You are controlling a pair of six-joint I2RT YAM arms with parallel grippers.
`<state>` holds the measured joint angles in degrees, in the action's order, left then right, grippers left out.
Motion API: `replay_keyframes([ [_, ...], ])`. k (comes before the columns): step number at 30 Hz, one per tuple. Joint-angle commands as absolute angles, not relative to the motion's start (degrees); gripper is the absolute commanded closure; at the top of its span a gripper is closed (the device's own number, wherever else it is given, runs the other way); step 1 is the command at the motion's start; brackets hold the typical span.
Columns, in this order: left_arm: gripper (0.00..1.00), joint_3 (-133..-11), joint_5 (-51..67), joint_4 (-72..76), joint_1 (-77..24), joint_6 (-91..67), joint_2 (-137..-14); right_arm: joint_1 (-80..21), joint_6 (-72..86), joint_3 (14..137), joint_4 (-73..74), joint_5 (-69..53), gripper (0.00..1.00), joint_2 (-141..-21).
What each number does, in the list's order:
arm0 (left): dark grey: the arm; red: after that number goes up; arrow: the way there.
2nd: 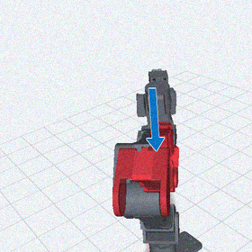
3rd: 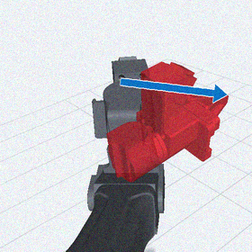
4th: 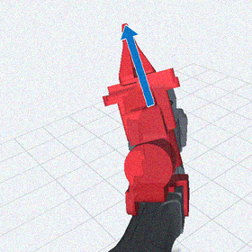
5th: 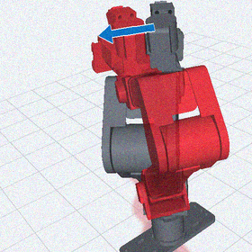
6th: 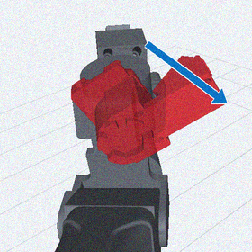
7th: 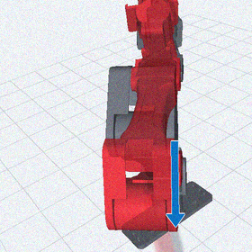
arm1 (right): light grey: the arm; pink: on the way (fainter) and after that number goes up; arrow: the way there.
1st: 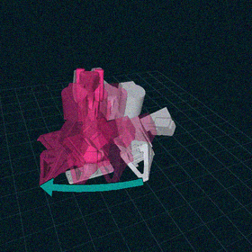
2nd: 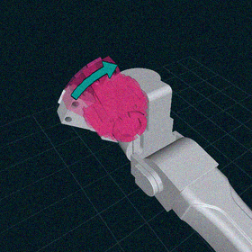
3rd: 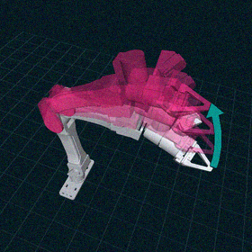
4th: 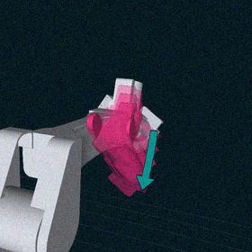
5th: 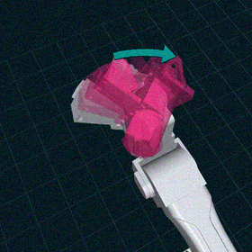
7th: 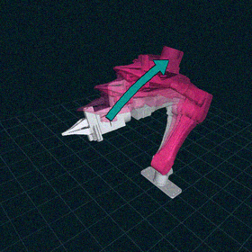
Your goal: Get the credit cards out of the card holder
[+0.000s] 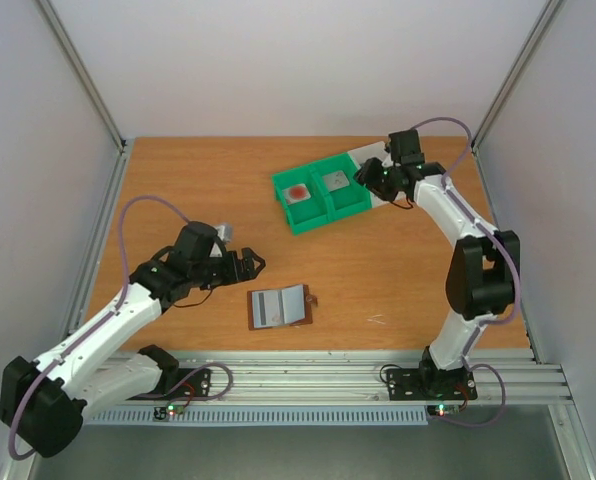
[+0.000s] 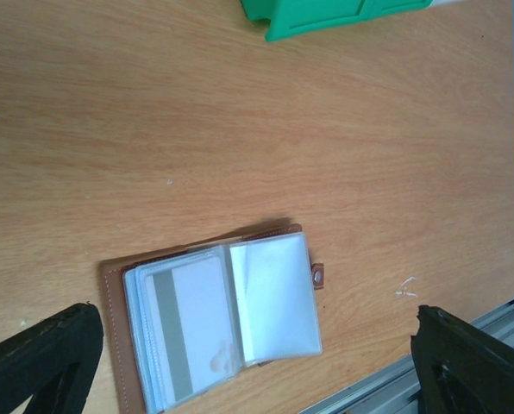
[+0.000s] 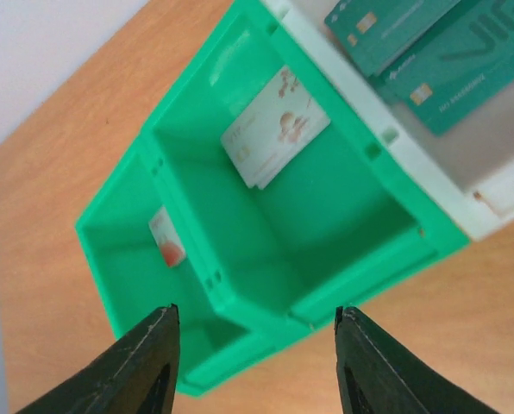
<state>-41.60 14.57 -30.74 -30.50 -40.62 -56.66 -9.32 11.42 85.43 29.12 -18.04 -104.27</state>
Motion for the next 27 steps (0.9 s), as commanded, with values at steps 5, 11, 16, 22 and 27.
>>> replay_keyframes([
  [5, 0.02, -41.2, 15.5, -33.2, -30.6, -39.0, -54.4, -17.7, 3.8, 76.7, 36.8, -10.1, 0.45, -90.5],
  [11, 0.11, -36.2, 20.3, -27.8, -30.6, -42.1, -56.3, -22.1, 4.3, 68.7, 37.8, -14.7, 0.49, -83.3],
  [16, 0.17, -31.9, 21.2, -23.0, -30.6, -44.7, -58.5, -26.8, 7.3, 62.1, 35.7, -18.5, 0.57, -80.1],
  [22, 0.25, -28.2, 22.7, -17.0, -30.6, -46.8, -62.2, -34.4, 12.8, 56.5, 29.7, -21.0, 0.64, -79.8],
  [27, 0.28, -26.7, 23.5, -14.1, -30.6, -47.9, -64.6, -41.3, 15.9, 55.6, 25.5, -19.7, 0.66, -83.1],
])
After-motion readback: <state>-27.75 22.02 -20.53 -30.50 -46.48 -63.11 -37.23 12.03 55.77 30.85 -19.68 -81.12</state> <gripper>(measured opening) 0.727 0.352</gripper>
